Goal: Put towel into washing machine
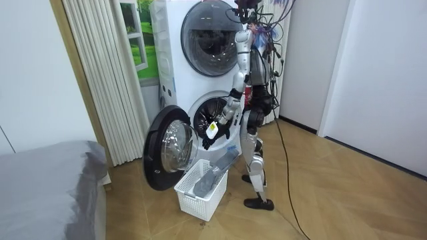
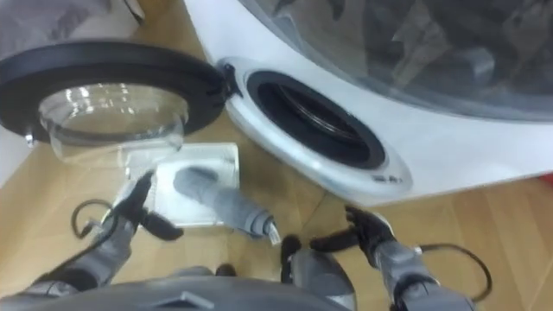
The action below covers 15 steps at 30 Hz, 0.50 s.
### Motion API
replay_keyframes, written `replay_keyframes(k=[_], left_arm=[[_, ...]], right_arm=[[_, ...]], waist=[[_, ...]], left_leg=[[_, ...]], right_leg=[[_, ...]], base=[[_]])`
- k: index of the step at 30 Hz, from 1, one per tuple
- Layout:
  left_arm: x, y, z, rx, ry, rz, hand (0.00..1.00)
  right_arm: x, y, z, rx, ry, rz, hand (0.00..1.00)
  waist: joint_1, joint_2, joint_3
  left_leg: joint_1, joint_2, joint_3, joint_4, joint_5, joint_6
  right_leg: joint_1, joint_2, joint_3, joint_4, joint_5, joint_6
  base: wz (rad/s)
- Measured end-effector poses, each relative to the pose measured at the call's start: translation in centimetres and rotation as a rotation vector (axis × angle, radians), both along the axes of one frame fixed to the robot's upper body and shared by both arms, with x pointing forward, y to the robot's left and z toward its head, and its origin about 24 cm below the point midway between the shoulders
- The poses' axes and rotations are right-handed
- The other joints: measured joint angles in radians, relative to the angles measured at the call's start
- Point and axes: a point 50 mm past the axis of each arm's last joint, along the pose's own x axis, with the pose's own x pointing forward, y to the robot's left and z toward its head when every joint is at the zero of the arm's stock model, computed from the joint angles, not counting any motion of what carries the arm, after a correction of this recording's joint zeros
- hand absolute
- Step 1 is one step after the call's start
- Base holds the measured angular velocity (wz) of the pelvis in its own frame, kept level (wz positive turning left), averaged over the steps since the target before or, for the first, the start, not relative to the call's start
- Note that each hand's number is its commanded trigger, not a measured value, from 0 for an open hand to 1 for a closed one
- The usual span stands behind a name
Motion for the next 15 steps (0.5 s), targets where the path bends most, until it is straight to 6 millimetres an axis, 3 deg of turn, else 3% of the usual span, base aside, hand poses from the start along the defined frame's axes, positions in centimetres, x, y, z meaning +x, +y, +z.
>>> replay_keyframes(k=[2, 5, 9, 12, 14, 15], left_arm=[[0.9, -0.3, 0.3, 0.023, -0.020, -0.039, 0.00], [2.4, -0.9, 1.0, 0.067, -0.061, -0.127, 0.00], [3.9, -1.6, 1.7, 0.096, -0.102, -0.186, 0.00], [5.7, -2.0, 2.8, 0.122, -0.156, -0.218, 0.00], [7.1, -2.4, 3.6, 0.147, -0.199, -0.255, 0.00], [7.5, -2.5, 4.0, 0.155, -0.214, -0.267, 0.00]], right_arm=[[0.6, 0.4, 0.2, 0.006, -0.015, 0.037, 0.00], [2.1, 0.9, 0.7, 0.022, -0.051, 0.049, 0.00], [3.4, 1.1, 1.2, 0.047, -0.095, 0.022, 0.00], [4.5, 1.5, 1.8, 0.068, -0.137, 0.016, 0.00], [5.6, 1.9, 2.4, 0.090, -0.175, 0.000, 0.00], [5.9, 1.9, 2.5, 0.097, -0.183, -0.007, 0.00]], waist=[[-0.005, -0.009, 0.0074], [-0.024, -0.024, 0.0256], [-0.040, -0.033, 0.0334], [-0.049, -0.030, 0.0375], [-0.052, -0.027, 0.0525], [-0.055, -0.029, 0.0542]], left_leg=[[-0.048, -0.003, 0.000, 0.033, 0.000, 0.000], [-0.162, -0.007, 0.001, 0.107, -0.007, 0.011], [-0.283, -0.008, 0.017, 0.201, -0.017, 0.022], [-0.394, 0.008, 0.015, 0.313, -0.049, 0.031], [-0.467, 0.019, 0.016, 0.389, -0.084, 0.037], [-0.488, 0.019, 0.018, 0.407, -0.090, 0.041]], right_leg=[[-0.049, -0.012, 0.001, 0.032, 0.000, 0.000], [-0.155, -0.022, 0.012, 0.082, -0.003, -0.006], [-0.272, -0.028, 0.026, 0.151, -0.003, -0.006], [-0.367, -0.028, 0.033, 0.214, -0.004, -0.008], [-0.442, -0.029, 0.037, 0.275, -0.012, -0.010], [-0.465, -0.029, 0.042, 0.294, -0.014, -0.008]], base=[[0.00], [0.01], [-0.06], [-0.09], [-0.07], [-0.08]])
